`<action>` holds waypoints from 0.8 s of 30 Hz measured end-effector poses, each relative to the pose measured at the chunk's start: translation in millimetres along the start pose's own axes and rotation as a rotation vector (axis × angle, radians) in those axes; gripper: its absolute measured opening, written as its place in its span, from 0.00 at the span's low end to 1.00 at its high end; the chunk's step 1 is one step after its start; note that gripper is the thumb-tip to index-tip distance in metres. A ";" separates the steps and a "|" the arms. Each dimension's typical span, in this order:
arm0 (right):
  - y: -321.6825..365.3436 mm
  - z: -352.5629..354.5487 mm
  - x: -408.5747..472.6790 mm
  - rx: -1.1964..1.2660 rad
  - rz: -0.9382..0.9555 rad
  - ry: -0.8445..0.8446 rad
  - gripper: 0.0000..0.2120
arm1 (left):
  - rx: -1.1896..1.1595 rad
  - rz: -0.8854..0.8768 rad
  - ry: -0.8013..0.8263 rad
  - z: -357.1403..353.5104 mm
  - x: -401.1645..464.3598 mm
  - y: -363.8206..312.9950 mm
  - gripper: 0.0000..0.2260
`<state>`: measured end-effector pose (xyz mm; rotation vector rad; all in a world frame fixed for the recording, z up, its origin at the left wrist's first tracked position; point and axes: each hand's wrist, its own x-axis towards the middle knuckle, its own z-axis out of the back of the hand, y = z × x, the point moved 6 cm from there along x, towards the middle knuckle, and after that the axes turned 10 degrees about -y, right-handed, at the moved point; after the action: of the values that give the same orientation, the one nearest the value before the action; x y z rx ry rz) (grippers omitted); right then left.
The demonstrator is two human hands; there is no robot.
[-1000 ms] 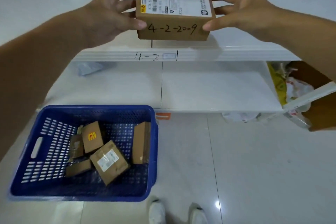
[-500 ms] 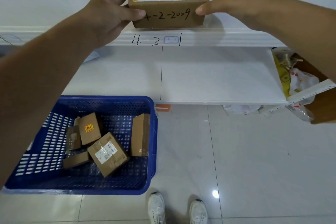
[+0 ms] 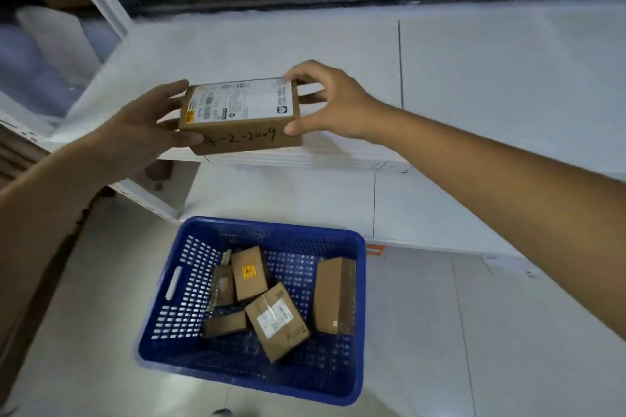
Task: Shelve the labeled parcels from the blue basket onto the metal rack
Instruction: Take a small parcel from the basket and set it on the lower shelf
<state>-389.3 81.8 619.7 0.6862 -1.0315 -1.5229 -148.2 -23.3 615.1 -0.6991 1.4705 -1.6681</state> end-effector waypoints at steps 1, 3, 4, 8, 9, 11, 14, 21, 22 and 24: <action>8.9 -18.0 11.7 -0.001 0.004 -0.010 0.31 | 0.024 -0.002 -0.009 24.4 7.2 2.7 0.43; 24.4 -50.5 35.2 -0.004 0.005 -0.039 0.31 | 0.041 -0.013 -0.022 70.0 26.3 8.6 0.41; 31.3 -64.8 47.2 -0.013 0.002 -0.053 0.30 | 0.042 -0.013 -0.022 90.6 36.9 11.2 0.40; 46.2 -106.1 80.0 -0.046 -0.058 -0.101 0.29 | 0.041 0.001 0.042 131.9 66.7 26.0 0.35; 45.7 -111.5 83.9 -0.049 -0.076 -0.113 0.29 | 0.048 0.002 0.030 136.3 73.1 31.4 0.36; 41.2 -119.4 85.5 -0.046 -0.117 -0.138 0.29 | 0.066 -0.004 0.037 135.8 81.1 38.5 0.38; 29.1 -128.9 82.8 -0.013 -0.190 -0.153 0.30 | 0.063 0.002 0.096 129.1 89.3 50.6 0.38; -2.3 -128.9 82.7 -0.027 -0.276 -0.195 0.31 | 0.032 0.045 0.128 108.4 106.6 77.0 0.39; -6.5 -127.6 82.7 -0.027 -0.286 -0.202 0.32 | 0.020 0.048 0.138 104.7 108.4 79.4 0.38; -12.0 -125.7 83.9 -0.025 -0.300 -0.206 0.33 | 0.010 0.051 0.150 100.5 111.8 84.6 0.37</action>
<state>-304.7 -29.8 561.8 0.6998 -1.0965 -1.8949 -109.1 -173.3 539.3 -0.5361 1.5698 -1.7177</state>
